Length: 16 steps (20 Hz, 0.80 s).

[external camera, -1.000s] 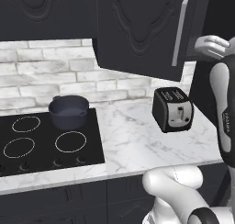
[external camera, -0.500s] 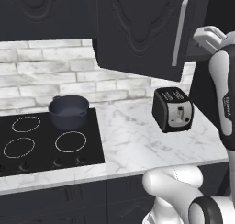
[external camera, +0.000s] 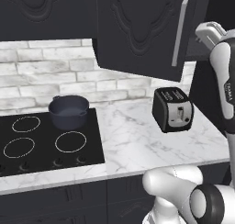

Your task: Open the cabinet and move the ladle to the pot. Then close the cabinet.

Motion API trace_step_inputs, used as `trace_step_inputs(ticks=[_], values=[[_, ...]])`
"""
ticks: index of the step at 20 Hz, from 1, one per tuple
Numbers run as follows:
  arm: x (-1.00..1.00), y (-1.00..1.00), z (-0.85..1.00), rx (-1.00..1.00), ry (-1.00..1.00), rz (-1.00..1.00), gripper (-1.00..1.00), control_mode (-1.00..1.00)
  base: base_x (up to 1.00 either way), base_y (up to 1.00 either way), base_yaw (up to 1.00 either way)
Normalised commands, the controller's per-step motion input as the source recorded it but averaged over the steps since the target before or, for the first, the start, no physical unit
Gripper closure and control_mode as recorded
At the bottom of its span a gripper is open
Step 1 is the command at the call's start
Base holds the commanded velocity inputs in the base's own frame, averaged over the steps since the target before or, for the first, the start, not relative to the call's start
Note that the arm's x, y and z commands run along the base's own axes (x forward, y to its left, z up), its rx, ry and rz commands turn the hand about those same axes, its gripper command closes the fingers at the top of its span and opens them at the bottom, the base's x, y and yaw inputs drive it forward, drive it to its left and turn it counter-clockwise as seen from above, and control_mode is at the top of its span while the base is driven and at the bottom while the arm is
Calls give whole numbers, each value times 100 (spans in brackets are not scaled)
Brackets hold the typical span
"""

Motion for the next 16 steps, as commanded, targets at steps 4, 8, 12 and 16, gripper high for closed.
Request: trace_step_inputs(ticks=[4, 8, 12, 16], values=[[55, -4, -12, 5, 0, 0, -100, -100, 0, 0, 0], [49, -18, -6, 3, 0, 0, -100, -100, 0, 0, 0], [45, -24, -2, 2, 0, 0, -100, -100, 0, 0, 0], [39, 1, -4, 6, 0, 0, -100, -100, 0, 0, 0]])
